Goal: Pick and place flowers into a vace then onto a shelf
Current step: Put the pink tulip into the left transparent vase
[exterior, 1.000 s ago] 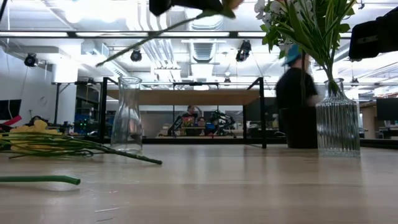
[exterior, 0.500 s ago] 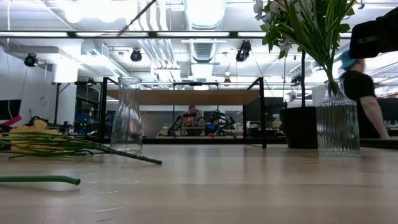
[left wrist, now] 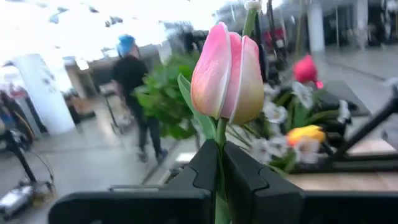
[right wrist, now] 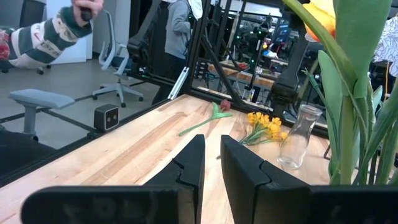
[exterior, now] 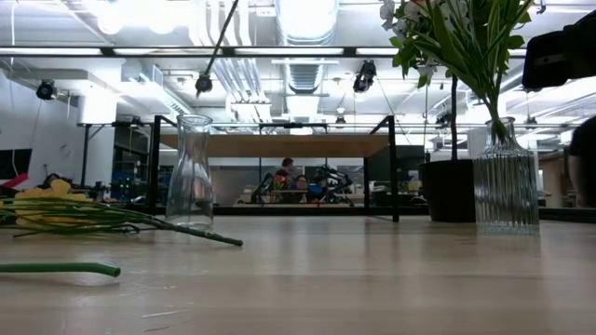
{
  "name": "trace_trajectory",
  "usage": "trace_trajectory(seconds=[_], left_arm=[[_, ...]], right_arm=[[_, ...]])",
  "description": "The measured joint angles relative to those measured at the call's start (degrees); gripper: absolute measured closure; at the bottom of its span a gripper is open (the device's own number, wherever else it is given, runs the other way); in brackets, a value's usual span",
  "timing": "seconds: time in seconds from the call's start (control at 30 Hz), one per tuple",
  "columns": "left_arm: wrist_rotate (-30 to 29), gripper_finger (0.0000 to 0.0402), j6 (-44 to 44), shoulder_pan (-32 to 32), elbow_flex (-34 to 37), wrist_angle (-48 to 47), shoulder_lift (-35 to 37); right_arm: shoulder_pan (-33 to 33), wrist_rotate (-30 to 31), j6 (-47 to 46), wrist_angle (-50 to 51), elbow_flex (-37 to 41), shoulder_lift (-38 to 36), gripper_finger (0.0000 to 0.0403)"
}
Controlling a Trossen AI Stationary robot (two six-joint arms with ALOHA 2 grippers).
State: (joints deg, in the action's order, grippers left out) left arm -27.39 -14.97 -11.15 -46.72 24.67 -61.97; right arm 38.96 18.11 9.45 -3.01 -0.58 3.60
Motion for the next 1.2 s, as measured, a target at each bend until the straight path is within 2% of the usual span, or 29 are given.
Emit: trace_trajectory(seconds=[0.17, 0.3, 0.47, 0.7, 1.1, 1.2], left_arm=[[6.2, 0.0402, -3.3, 2.8, 12.0, 15.3, 6.5], [6.2, 0.0402, -3.3, 3.1, 17.3, 17.3, 10.1], [6.1, 0.0402, -4.4, 3.1, 20.0, 17.4, 11.9], [6.0, 0.0402, -5.9, 3.1, 21.2, 17.3, 10.6], [5.8, 0.0400, -3.6, 3.3, 26.8, 17.3, 10.2], [4.9, 0.0391, -0.5, 3.4, 27.8, 17.3, 10.2]], right_arm=[[0.0, 0.0, 0.2, 0.0, 0.0, 0.0, 0.0360], [0.0, 0.0, 0.2, 0.0, 0.0, 0.0, 0.0360], [0.0, 0.0, 0.2, 0.0, 0.0, 0.0, 0.0360], [0.0, 0.0, 2.0, 0.0, 0.0, 0.0, 0.0360], [0.0, 0.0, 2.1, 0.0, 0.0, 0.0, 0.0360], [0.0, 0.0, 2.1, 0.0, 0.0, 0.0, 0.0360]])
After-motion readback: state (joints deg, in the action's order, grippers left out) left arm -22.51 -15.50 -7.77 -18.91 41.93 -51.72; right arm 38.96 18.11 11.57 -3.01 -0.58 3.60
